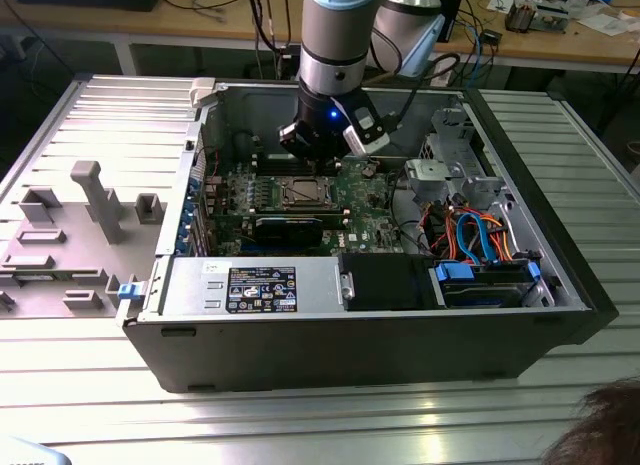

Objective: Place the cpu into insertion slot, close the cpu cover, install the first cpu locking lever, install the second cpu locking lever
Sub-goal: 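Install the second cpu locking lever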

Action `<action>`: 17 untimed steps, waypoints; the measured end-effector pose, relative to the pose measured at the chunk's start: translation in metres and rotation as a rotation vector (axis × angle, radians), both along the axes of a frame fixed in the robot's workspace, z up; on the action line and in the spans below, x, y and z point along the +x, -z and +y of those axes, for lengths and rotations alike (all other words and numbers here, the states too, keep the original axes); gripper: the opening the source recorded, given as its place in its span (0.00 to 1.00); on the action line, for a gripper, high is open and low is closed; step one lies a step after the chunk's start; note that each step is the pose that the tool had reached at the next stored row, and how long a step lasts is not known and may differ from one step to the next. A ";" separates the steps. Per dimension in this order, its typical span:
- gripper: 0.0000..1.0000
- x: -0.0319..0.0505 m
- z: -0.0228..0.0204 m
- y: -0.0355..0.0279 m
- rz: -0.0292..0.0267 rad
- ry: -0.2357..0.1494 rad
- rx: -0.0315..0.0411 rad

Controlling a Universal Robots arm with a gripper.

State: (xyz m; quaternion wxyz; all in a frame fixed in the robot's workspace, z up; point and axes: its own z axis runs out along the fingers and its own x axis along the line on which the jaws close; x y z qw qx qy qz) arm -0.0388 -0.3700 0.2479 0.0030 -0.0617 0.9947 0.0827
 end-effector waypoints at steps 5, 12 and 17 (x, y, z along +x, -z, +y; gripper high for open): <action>0.11 -0.0001 -0.0109 0.0000 0.0001 0.000 0.0026; 0.11 0.0000 -0.0228 0.0001 0.0000 0.000 0.0038; 0.11 -0.0006 -0.0289 0.0007 0.0000 0.000 0.0038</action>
